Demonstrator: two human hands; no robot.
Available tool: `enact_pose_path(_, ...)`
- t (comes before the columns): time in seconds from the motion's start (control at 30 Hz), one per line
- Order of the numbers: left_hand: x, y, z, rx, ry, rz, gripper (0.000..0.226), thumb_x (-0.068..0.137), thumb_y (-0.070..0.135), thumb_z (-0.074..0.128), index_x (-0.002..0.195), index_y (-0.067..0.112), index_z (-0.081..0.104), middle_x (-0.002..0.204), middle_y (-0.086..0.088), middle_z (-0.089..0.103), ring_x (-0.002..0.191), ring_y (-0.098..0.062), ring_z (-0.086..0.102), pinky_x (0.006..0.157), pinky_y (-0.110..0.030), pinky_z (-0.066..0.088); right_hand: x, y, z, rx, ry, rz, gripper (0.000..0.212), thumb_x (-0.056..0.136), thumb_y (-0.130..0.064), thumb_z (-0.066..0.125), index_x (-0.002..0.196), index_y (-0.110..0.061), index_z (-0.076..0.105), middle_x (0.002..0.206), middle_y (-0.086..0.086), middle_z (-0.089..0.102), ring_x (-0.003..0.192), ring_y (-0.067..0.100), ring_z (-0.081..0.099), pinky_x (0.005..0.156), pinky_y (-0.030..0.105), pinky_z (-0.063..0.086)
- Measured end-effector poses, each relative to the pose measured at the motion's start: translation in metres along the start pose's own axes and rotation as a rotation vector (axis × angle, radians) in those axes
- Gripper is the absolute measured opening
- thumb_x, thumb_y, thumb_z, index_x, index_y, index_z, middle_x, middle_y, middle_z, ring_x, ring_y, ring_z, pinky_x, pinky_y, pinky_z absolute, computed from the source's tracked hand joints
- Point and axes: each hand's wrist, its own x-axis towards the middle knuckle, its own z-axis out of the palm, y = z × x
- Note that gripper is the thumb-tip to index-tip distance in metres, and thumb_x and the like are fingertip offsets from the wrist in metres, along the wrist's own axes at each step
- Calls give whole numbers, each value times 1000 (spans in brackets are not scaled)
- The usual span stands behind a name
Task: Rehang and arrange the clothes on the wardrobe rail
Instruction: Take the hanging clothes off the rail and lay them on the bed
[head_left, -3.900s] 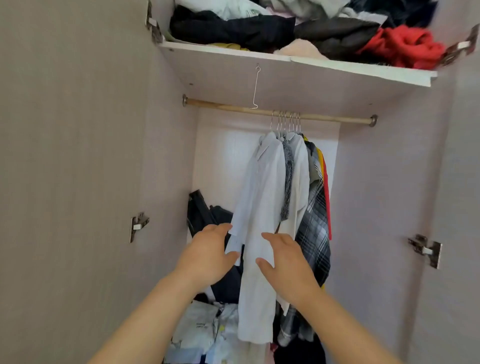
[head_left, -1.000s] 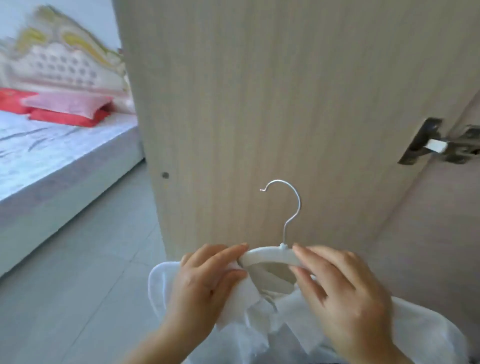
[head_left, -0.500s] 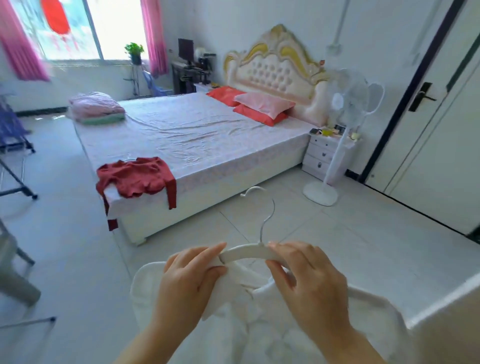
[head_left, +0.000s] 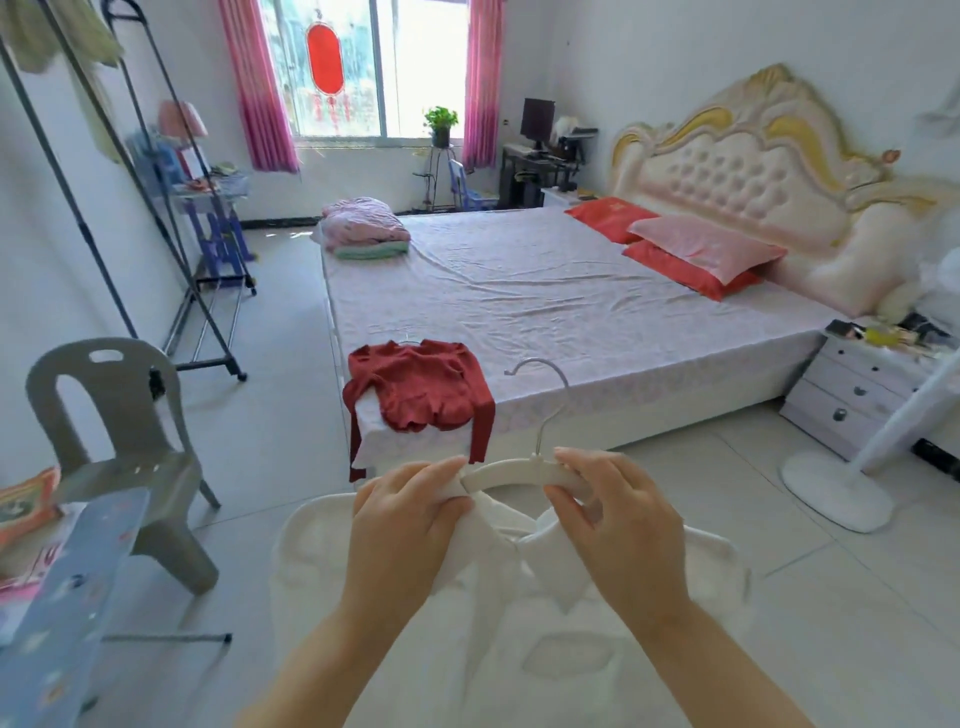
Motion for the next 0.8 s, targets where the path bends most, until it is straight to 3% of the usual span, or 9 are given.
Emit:
enact_pose_path(0.07,27,-22,9,-30,-9,-63,39,70,43,51,107,35,58,92,6,68,85,-5,57,86,-32,43,24,9,35,41,-26,-4,28,71,-34,66,98,-33,59,86,-11,65,74,11,61,65,21,42)
enact_pose_path(0.17,73,-55,27,-51,2,-115,41,69,42,51,109,36,56,93,8,68,84,-16,65,80,-48,51,64,26,87,105,-59,-16,28,68,-30,69,95,-32,61,85,-11,65,68,14,61,65,19,42)
enact_pose_path(0.37,169,-105,70,30,63,-206,40,68,44,50,99,28,70,89,12,65,82,-14,63,81,-49,50,153,66,186,199,-121,-21,34,68,-33,69,98,-37,53,83,-13,64,70,5,56,68,19,42)
enact_pose_path(0.47,217,-128,90,34,70,-255,35,68,34,59,99,25,71,88,19,57,85,-15,64,82,-49,50,197,85,231,224,-154,-37,33,67,-29,79,93,-35,59,83,-13,62,67,11,60,68,19,42)
enact_pose_path(0.57,261,-153,111,38,74,-291,33,68,25,62,99,24,71,90,12,63,87,-16,64,83,-49,50,236,103,275,237,-180,-33,28,66,-23,83,89,-25,68,82,-14,61,69,13,60,68,17,40)
enact_pose_path(0.7,315,-198,139,13,58,-343,33,68,25,63,99,25,71,93,7,67,87,-16,64,84,-48,49,280,121,336,233,-196,-20,28,64,-22,84,89,-24,70,82,-21,54,69,9,58,68,13,39)
enact_pose_path(0.8,357,-237,163,40,48,-358,34,68,26,62,101,24,71,92,10,65,89,-17,64,87,-45,47,311,137,390,220,-220,-13,27,65,-24,83,89,-24,70,82,-17,60,69,9,59,61,11,40)
